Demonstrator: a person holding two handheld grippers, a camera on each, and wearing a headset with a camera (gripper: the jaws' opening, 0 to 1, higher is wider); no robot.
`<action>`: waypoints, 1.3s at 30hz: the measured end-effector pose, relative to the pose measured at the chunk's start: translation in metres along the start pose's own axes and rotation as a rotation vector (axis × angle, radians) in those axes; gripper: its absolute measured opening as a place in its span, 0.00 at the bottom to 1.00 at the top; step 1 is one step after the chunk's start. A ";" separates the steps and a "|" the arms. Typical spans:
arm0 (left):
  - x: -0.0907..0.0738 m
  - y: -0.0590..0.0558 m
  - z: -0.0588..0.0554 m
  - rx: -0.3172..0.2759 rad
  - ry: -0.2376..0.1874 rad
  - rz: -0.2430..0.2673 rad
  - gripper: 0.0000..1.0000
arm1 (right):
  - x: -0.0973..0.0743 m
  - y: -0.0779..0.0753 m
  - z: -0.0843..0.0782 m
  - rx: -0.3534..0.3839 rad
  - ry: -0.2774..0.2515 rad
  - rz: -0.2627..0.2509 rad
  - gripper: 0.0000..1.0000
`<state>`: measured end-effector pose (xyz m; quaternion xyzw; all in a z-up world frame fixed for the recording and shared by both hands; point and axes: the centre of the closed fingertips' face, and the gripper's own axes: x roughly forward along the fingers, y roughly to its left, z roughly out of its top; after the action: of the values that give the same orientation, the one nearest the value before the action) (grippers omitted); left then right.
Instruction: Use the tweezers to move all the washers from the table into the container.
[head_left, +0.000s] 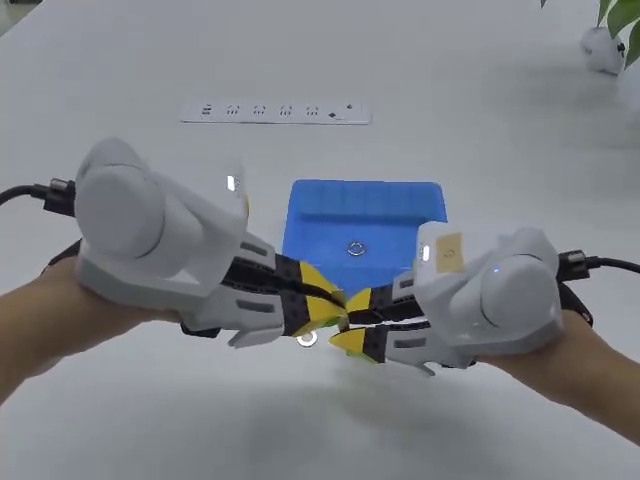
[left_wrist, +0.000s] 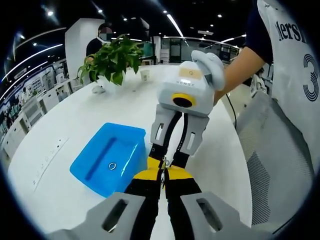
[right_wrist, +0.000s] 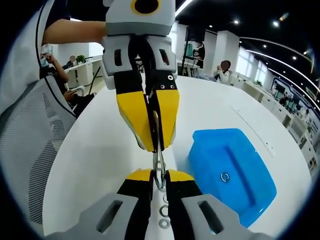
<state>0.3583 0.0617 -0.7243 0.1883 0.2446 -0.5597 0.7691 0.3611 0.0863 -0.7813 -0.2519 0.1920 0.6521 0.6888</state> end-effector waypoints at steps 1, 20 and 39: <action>0.000 0.000 0.000 0.002 0.001 0.000 0.07 | -0.001 0.000 0.001 0.000 -0.003 -0.001 0.11; -0.018 -0.008 0.020 0.033 -0.014 0.005 0.06 | -0.018 0.005 0.021 -0.032 -0.027 -0.017 0.11; -0.041 -0.014 0.050 0.094 -0.059 0.042 0.06 | -0.043 0.004 0.050 -0.110 -0.050 -0.033 0.11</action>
<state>0.3434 0.0606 -0.6605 0.2130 0.1913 -0.5595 0.7778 0.3505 0.0816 -0.7161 -0.2763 0.1342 0.6563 0.6892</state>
